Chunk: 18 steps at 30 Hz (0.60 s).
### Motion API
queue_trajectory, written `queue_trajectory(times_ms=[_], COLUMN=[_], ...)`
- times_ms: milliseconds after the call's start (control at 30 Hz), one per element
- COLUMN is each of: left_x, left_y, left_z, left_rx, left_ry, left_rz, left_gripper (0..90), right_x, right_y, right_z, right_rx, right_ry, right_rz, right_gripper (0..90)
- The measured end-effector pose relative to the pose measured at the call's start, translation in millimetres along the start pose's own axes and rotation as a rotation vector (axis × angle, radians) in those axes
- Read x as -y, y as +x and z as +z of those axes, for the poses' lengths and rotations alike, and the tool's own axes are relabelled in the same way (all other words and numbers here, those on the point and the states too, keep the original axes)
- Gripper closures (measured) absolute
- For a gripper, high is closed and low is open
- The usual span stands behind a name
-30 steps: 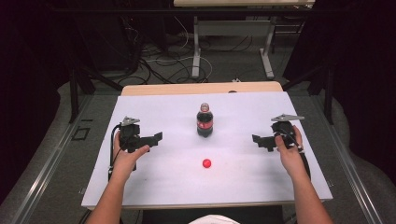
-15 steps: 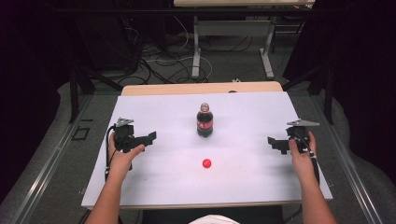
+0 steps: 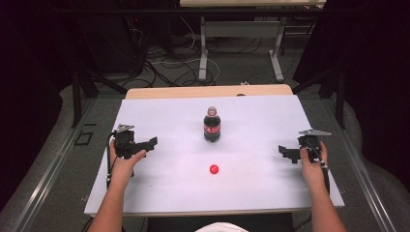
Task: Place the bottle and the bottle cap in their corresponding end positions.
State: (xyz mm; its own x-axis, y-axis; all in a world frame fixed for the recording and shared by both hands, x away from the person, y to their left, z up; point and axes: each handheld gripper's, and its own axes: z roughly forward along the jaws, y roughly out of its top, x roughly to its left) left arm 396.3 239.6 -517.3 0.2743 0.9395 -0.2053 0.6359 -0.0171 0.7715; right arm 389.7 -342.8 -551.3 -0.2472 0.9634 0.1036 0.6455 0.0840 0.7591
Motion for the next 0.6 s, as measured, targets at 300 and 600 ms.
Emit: queue_trajectory(times_ms=[300, 600], left_x=[-0.3, -0.7], left_y=[2.0, 2.6], left_z=[-1.1, -0.3], left_rx=[-0.004, -0.008], left_ry=[0.009, 0.008], left_rz=[0.003, -0.004], left_gripper=[0.9, 0.9], right_x=[0.9, 0.0], right_y=[4.5, 6.6], right_z=[2.5, 2.0], right_rx=[-0.008, -0.013], right_ry=[0.013, 0.010], right_rz=[-0.014, -0.028], right_gripper=[0.0, 0.0])
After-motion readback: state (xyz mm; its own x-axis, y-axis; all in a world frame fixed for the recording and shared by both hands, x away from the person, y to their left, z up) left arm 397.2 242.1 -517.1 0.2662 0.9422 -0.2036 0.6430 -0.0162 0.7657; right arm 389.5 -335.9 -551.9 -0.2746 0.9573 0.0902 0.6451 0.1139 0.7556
